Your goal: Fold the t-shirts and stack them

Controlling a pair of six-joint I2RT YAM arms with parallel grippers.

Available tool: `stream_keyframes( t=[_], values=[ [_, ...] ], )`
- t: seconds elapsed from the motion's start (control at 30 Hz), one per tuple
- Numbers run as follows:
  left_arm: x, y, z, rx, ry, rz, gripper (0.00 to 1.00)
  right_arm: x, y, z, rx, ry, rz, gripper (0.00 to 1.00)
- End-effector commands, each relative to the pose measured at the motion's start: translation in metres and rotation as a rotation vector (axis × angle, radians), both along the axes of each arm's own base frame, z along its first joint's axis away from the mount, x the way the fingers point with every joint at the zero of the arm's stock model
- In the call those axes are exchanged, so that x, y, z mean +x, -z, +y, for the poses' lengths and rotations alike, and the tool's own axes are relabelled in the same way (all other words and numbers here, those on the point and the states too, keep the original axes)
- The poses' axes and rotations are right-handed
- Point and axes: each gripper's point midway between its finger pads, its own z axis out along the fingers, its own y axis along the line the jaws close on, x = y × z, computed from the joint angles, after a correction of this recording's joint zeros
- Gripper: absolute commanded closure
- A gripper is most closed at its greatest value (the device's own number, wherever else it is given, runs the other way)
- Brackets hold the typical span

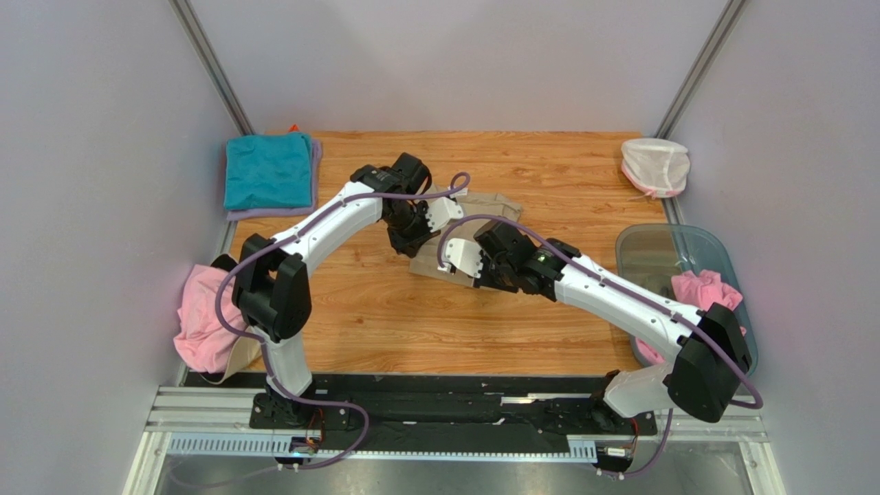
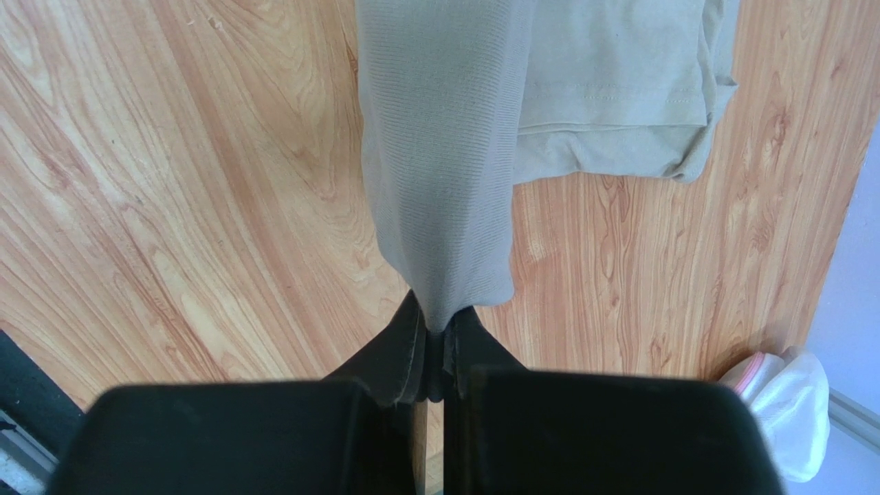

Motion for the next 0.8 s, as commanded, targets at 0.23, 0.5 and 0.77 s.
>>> stream_keyframes(
  t=[0.23, 0.5, 0.77],
  values=[
    [0.033, -0.016, 0.000, 0.031, -0.003, -0.115, 1.00, 0.023, 0.003, 0.000, -0.010, 0.035, -0.073, 1.00],
    [0.071, -0.007, -0.006, 0.043, -0.037, -0.169, 1.00, 0.062, 0.005, -0.004, -0.034, 0.053, -0.093, 1.00],
    [0.110, -0.001, -0.008, 0.024, -0.098, -0.238, 1.00, 0.105, -0.002, -0.010, -0.033, 0.089, -0.119, 1.00]
  ],
)
